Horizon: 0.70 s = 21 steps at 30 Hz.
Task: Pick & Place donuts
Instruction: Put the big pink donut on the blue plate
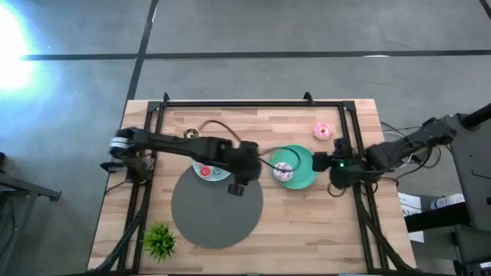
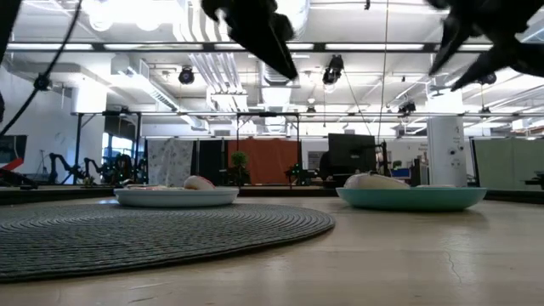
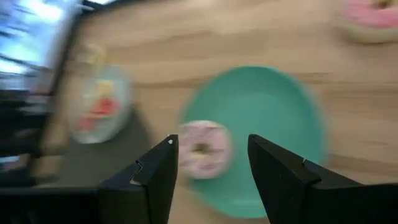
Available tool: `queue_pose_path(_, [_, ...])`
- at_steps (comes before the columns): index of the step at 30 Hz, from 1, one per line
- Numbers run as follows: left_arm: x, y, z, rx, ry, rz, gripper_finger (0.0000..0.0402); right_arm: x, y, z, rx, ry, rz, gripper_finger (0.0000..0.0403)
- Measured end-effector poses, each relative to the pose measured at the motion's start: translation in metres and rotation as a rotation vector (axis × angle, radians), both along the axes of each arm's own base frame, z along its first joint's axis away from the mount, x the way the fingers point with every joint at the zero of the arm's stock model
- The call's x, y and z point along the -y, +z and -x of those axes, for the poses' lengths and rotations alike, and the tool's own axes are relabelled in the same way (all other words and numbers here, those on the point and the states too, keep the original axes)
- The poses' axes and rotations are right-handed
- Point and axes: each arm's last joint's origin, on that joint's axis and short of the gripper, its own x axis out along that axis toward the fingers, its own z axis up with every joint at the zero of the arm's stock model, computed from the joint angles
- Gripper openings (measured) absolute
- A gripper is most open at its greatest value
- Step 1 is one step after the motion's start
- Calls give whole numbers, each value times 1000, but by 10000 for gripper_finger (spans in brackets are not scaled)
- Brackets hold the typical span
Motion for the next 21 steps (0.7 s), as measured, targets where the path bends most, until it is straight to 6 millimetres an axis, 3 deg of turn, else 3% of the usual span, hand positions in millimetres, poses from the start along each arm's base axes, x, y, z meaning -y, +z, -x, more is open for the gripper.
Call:
queue_pose_path(6, [-4,5,52,209,157,164,145,39,-14,-18,-266,-20,-44,185])
queue_pose_path(12, [-8,-1,97,314,306,347,145,96,-28,-31,-433,-27,-69,181])
queue_pose_path(17, [-10,-6,121,322,383,431,145,146,-45,-36,-473,-7,-167,172])
queue_pose_path(21, [-11,-6,134,337,416,473,145,173,-60,-37,-550,-14,-190,157])
